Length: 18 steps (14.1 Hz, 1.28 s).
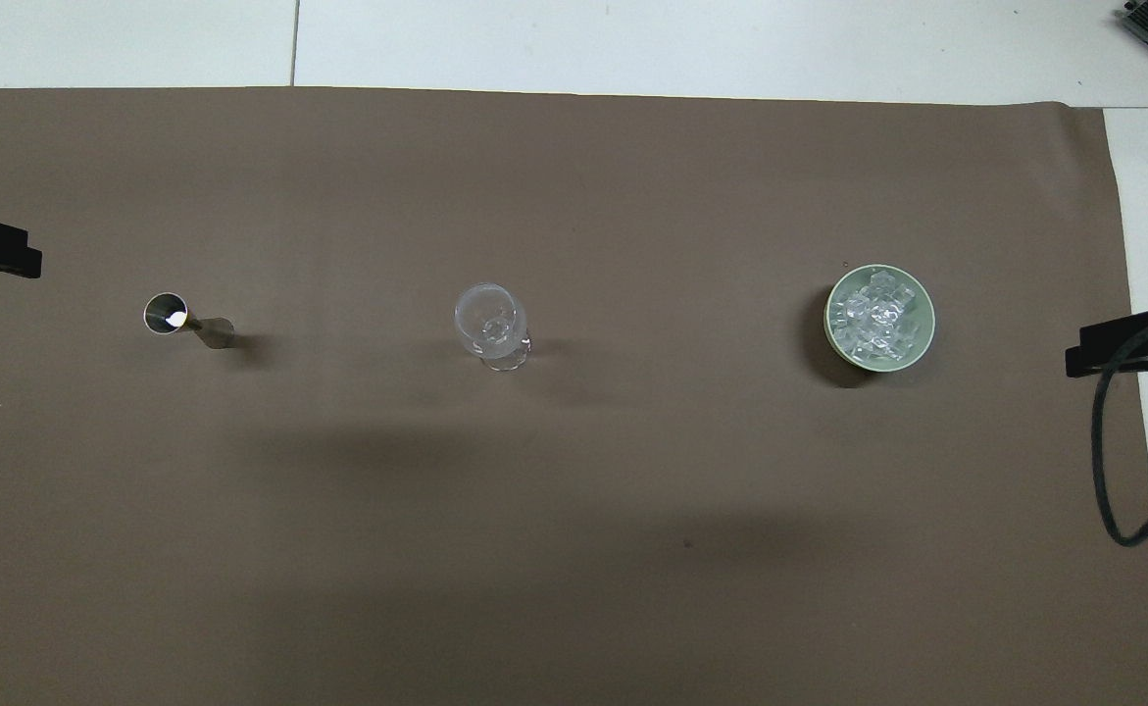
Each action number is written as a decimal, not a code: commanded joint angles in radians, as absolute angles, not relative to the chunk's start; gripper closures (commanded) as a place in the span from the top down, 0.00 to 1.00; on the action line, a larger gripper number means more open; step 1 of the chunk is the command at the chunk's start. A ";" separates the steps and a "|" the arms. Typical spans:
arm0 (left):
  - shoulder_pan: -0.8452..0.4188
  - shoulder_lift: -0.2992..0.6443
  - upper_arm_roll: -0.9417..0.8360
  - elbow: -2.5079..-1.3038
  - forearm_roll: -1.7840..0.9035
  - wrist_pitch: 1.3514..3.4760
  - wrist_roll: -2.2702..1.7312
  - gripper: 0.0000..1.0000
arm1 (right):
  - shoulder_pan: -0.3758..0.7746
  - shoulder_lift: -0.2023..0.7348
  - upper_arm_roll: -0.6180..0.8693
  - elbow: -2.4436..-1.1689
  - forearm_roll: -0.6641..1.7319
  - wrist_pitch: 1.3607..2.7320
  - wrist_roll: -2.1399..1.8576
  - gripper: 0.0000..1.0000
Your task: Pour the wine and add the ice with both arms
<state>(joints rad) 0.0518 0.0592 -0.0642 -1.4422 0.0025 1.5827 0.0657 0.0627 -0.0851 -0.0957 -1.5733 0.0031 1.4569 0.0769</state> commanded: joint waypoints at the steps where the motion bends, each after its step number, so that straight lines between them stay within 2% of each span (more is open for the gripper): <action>1: 0.028 0.052 -0.054 -1.434 0.037 1.574 0.075 1.00 | 0.048 -0.101 -0.087 -1.588 0.029 1.471 0.063 1.00; 15: 0.041 0.058 -0.054 -1.436 0.020 1.555 0.078 1.00 | 0.048 -0.101 -0.087 -1.588 0.029 1.471 0.063 1.00; 18: 0.058 0.049 -0.052 -1.462 0.015 1.562 0.188 1.00 | 0.048 -0.101 -0.087 -1.588 0.029 1.471 0.063 1.00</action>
